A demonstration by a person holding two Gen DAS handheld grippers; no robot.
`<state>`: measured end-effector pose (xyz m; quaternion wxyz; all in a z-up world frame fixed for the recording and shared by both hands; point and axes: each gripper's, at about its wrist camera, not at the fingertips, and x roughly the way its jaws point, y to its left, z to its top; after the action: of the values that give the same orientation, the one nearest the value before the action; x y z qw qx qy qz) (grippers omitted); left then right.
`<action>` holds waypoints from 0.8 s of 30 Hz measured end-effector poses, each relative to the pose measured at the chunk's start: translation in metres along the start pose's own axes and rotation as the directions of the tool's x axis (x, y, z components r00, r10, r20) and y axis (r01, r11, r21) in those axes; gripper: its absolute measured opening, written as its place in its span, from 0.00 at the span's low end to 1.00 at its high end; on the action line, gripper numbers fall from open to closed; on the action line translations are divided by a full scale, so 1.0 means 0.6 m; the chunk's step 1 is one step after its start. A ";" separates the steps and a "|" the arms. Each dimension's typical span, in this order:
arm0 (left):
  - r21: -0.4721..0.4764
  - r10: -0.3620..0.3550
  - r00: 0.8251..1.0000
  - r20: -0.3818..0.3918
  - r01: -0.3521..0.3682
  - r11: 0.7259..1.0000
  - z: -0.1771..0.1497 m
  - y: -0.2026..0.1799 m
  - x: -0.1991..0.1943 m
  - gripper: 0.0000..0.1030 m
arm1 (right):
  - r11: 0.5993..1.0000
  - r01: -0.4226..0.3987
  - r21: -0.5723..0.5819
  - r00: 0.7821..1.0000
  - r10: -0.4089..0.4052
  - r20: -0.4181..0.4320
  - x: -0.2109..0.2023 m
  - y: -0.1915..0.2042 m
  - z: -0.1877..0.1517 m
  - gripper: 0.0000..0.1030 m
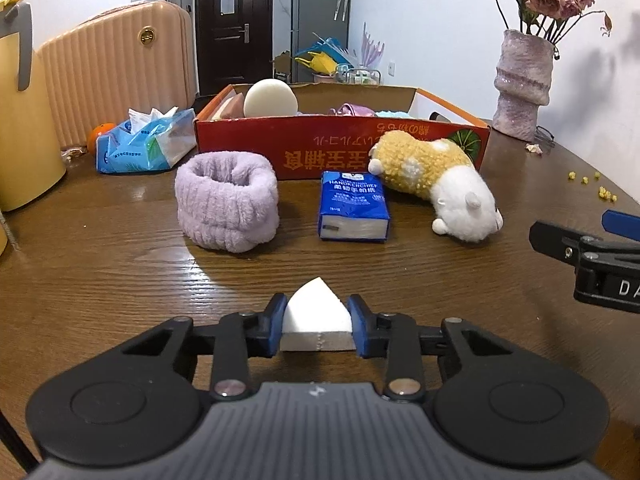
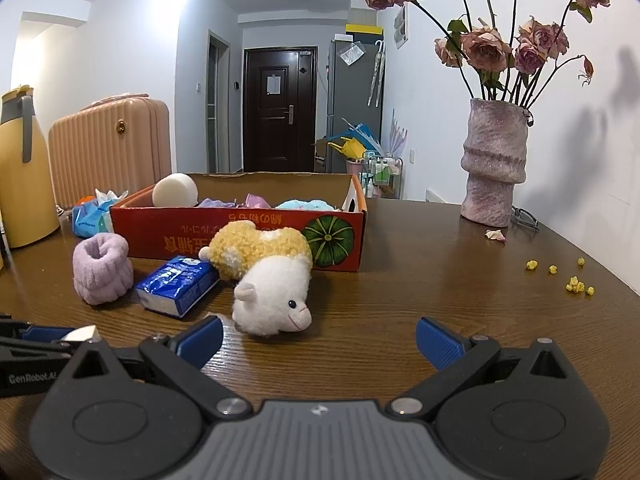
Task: Organize soft objects
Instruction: 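Reach the left gripper to the white foam wedge and close on it, then hold the wedge in the left gripper while the right gripper grasps the blue tissue pack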
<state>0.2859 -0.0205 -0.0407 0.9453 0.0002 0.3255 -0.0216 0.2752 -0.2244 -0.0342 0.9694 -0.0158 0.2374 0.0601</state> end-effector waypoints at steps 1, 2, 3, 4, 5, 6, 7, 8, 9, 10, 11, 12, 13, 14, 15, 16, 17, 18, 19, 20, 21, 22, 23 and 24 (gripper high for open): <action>-0.004 -0.001 1.000 0.005 0.001 1.000 0.001 0.001 -0.001 0.33 | 1.000 0.000 -0.001 1.000 0.000 -0.001 0.001 0.000 -0.001 1.00; -0.009 0.000 1.000 0.011 0.000 1.000 0.002 0.003 -0.003 0.33 | 1.000 -0.001 -0.002 1.000 0.001 -0.001 0.001 0.000 -0.002 1.00; -0.013 0.001 1.000 0.017 0.000 1.000 0.003 0.004 -0.005 0.33 | 1.000 -0.002 -0.002 1.000 0.002 -0.002 0.001 0.000 -0.003 1.00; -0.017 0.001 1.000 0.022 -0.001 1.000 0.005 0.006 -0.007 0.33 | 1.000 -0.003 -0.004 1.000 0.003 -0.003 0.002 0.001 -0.003 1.00; -0.022 0.000 1.000 0.030 0.001 1.000 0.006 0.009 -0.008 0.33 | 1.000 -0.006 -0.006 1.000 0.006 -0.003 0.002 0.002 -0.003 1.00; -0.025 0.000 0.999 0.036 0.001 1.000 0.007 0.010 -0.010 0.33 | 1.000 -0.008 -0.009 1.000 0.008 -0.002 0.002 0.004 -0.003 1.00; -0.028 0.001 0.999 0.044 0.000 1.000 0.008 0.012 -0.012 0.33 | 1.000 -0.011 -0.011 1.000 0.011 -0.001 0.003 0.005 -0.002 1.00; -0.031 0.002 0.999 0.052 0.000 1.000 0.010 0.014 -0.014 0.33 | 1.000 -0.015 -0.014 1.000 0.015 0.003 0.002 0.007 -0.003 1.00; -0.034 0.003 0.998 0.059 -0.001 0.999 0.012 0.016 -0.016 0.33 | 1.000 -0.019 -0.017 1.000 0.019 0.005 0.002 0.010 -0.002 1.00; -0.037 0.005 0.998 0.066 -0.003 0.999 0.013 0.019 -0.017 0.33 | 1.000 -0.023 -0.021 1.000 0.023 0.008 0.002 0.013 -0.001 1.00; -0.038 0.010 0.997 0.073 -0.007 0.999 0.014 0.021 -0.018 0.33 | 0.999 -0.026 -0.025 1.000 0.026 0.013 0.002 0.016 -0.001 1.00; -0.040 0.014 0.997 0.078 -0.011 0.999 0.015 0.024 -0.019 0.33 | 0.999 -0.029 -0.028 0.999 0.030 0.020 0.001 0.020 0.000 1.00; -0.043 0.019 0.996 0.083 -0.015 0.999 0.016 0.028 -0.019 0.33 | 0.999 -0.034 -0.030 0.999 0.035 0.026 0.000 0.022 0.001 1.00; -0.048 0.024 0.996 0.087 -0.020 0.999 0.017 0.032 -0.019 0.33 | 0.999 -0.041 -0.031 0.999 0.042 0.033 0.000 0.026 0.002 1.00; -0.051 0.029 0.995 0.091 -0.024 0.998 0.018 0.037 -0.019 0.33 | 0.998 -0.047 -0.031 0.998 0.048 0.038 -0.001 0.030 0.003 1.00; -0.055 0.034 0.995 0.095 -0.029 0.998 0.019 0.041 -0.020 0.33 | 0.998 -0.053 -0.030 0.998 0.054 0.044 -0.001 0.034 0.005 1.00; -0.059 0.040 0.994 0.099 -0.034 0.998 0.020 0.046 -0.020 0.33 | 0.998 -0.061 -0.029 0.997 0.062 0.051 -0.001 0.038 0.006 1.00; -0.063 0.045 0.994 0.102 -0.039 0.997 0.021 0.051 -0.020 0.33 | 0.997 -0.067 -0.030 0.996 0.069 0.055 0.000 0.043 0.007 1.00; -0.067 0.051 0.993 0.105 -0.044 0.997 0.022 0.056 -0.021 0.33 | 0.997 -0.072 -0.034 0.995 0.074 0.059 0.001 0.049 0.009 1.00; -0.070 0.056 0.992 0.109 -0.049 0.996 0.023 0.060 -0.021 0.33 | 0.996 -0.078 -0.040 0.995 0.080 0.061 0.002 0.055 0.010 1.00; -0.073 0.062 0.992 0.112 -0.054 0.996 0.024 0.064 -0.022 0.33 | 0.996 -0.081 -0.045 0.995 0.083 0.063 0.003 0.061 0.011 1.00; -0.076 0.066 0.991 0.115 -0.057 0.995 0.025 0.069 -0.022 0.33 | 0.995 -0.083 -0.051 0.994 0.086 0.064 0.005 0.068 0.012 1.00; -0.079 0.070 0.991 0.118 -0.061 0.995 0.025 0.074 -0.023 0.33 | 0.995 -0.086 -0.056 0.994 0.090 0.062 0.008 0.074 0.013 1.00; -0.082 0.075 0.990 0.121 -0.065 0.995 0.025 0.079 -0.023 0.33 | 0.994 -0.090 -0.061 0.994 0.094 0.059 0.011 0.082 0.014 1.00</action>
<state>0.2864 0.0270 -0.0209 0.9632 -0.0262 0.2665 0.0244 0.2788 -0.1745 -0.0301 0.9717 -0.0309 0.2058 0.1122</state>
